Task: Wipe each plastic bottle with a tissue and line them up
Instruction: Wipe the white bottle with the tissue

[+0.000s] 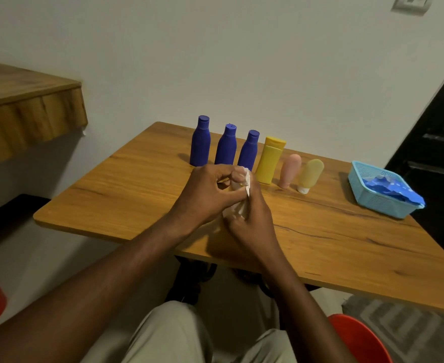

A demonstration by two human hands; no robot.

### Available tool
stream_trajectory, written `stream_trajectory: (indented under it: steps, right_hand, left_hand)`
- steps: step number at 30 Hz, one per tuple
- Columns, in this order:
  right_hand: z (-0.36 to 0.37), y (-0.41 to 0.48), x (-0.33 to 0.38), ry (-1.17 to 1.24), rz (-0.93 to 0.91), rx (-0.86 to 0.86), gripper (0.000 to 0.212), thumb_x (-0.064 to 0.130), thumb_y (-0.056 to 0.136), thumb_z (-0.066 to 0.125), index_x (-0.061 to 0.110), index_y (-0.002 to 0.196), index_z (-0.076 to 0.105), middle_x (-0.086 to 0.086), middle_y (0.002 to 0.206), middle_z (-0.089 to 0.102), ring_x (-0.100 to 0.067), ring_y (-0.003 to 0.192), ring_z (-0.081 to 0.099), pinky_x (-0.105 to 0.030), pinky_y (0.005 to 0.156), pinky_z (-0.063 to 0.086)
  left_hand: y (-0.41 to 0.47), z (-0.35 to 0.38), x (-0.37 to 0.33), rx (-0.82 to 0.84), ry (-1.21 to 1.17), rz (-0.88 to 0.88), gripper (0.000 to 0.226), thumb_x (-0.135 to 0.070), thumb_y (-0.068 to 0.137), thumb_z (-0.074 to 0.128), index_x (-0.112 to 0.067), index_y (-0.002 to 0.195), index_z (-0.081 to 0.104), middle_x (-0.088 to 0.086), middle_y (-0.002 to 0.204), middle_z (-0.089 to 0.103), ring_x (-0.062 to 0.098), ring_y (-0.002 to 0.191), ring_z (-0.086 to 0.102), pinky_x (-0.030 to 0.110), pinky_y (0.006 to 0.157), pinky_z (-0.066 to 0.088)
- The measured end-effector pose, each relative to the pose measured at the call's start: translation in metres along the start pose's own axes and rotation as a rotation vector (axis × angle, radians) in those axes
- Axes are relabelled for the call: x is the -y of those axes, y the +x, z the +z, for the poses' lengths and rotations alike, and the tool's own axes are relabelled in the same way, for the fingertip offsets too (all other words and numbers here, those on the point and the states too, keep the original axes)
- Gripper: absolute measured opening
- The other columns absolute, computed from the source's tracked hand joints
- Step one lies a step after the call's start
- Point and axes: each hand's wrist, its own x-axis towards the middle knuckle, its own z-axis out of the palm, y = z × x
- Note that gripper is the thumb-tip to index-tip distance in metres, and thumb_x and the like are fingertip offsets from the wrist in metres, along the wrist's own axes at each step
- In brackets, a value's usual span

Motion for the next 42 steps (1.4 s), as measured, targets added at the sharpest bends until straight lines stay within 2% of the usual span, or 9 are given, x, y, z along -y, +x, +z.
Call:
stream_trajectory:
  steps: [4,9,13,17,20,24,29,34,42]
  right_hand:
    - [0.001,-0.015,0.0,-0.026,-0.023,-0.004,0.098,0.003,0.082,0.069,0.026,0.16,0.014,0.015,0.149,0.037,0.012,0.128,0.038,0.001,0.093,0.036]
    - [0.003,0.005,0.004,0.156,0.046,0.008,0.086,-0.005,0.08,0.069,0.026,0.151,0.031,0.016,0.13,0.055,0.013,0.113,0.055,-0.009,0.083,0.05]
    - [0.008,0.015,-0.004,0.189,0.076,0.009,0.071,0.002,0.077,0.071,0.018,0.14,0.044,0.001,0.12,0.065,-0.008,0.107,0.065,-0.023,0.081,0.056]
    - [0.011,-0.007,-0.008,0.113,0.07,0.049,0.067,0.011,0.092,0.06,0.031,0.149,0.032,0.019,0.13,0.055,0.006,0.117,0.055,-0.014,0.091,0.049]
    - [0.011,-0.024,-0.014,0.114,0.076,0.089,0.056,0.031,0.099,0.04,0.035,0.154,0.029,0.009,0.145,0.051,-0.006,0.128,0.051,-0.033,0.107,0.046]
    - [0.0,-0.025,-0.024,0.105,0.085,-0.03,0.048,0.03,0.098,0.036,0.033,0.143,0.051,0.009,0.144,0.051,-0.007,0.131,0.047,-0.042,0.114,0.04]
    - [-0.016,-0.004,-0.033,0.056,0.13,-0.261,0.024,0.018,0.101,0.056,0.027,0.117,0.072,0.009,0.117,0.062,0.002,0.109,0.056,-0.04,0.098,0.051]
    - [-0.021,0.019,-0.031,0.181,0.116,-0.409,0.015,0.014,0.095,0.067,0.015,0.107,0.075,0.004,0.097,0.076,-0.011,0.09,0.071,-0.034,0.077,0.06]
    - [-0.014,-0.005,-0.023,0.169,0.156,-0.142,0.033,0.007,0.1,0.049,0.026,0.09,0.074,0.001,0.081,0.073,-0.016,0.075,0.065,-0.035,0.066,0.051]
  left_hand:
    - [0.001,-0.001,0.002,0.016,0.0,0.003,0.028,-0.011,0.083,0.082,-0.012,0.11,0.077,-0.002,0.128,0.071,0.004,0.116,0.066,0.022,0.1,0.054]
    - [0.003,0.0,0.0,0.018,0.011,-0.002,0.028,-0.016,0.083,0.084,-0.014,0.109,0.076,-0.005,0.121,0.074,0.004,0.113,0.068,0.024,0.097,0.056]
    - [0.002,-0.001,0.001,-0.004,0.017,-0.016,0.028,-0.018,0.081,0.085,-0.015,0.107,0.076,-0.002,0.122,0.074,0.006,0.111,0.069,0.023,0.096,0.057]
    - [0.0,-0.003,0.003,-0.015,-0.002,0.011,0.028,-0.016,0.081,0.086,-0.013,0.106,0.076,-0.001,0.129,0.071,0.003,0.117,0.066,0.017,0.096,0.054]
    - [-0.002,-0.001,0.005,-0.011,-0.018,0.017,0.028,-0.015,0.082,0.085,-0.012,0.107,0.074,0.0,0.131,0.07,0.005,0.12,0.065,0.021,0.099,0.054]
    - [0.0,0.002,0.004,0.0,-0.023,0.019,0.029,-0.014,0.081,0.084,-0.013,0.107,0.072,0.0,0.132,0.069,0.007,0.121,0.064,0.025,0.101,0.054]
    - [0.0,0.002,0.001,0.042,-0.014,0.033,0.031,-0.015,0.082,0.084,-0.013,0.11,0.071,0.001,0.136,0.067,0.009,0.124,0.063,0.023,0.102,0.053]
    - [0.0,0.001,0.004,0.023,0.018,0.049,0.029,-0.018,0.083,0.083,-0.015,0.109,0.073,-0.003,0.136,0.065,0.011,0.122,0.063,0.024,0.097,0.057]
    - [0.0,-0.003,0.005,0.029,-0.007,0.062,0.027,-0.014,0.083,0.082,-0.013,0.108,0.072,-0.002,0.122,0.065,0.007,0.114,0.065,0.02,0.087,0.059]
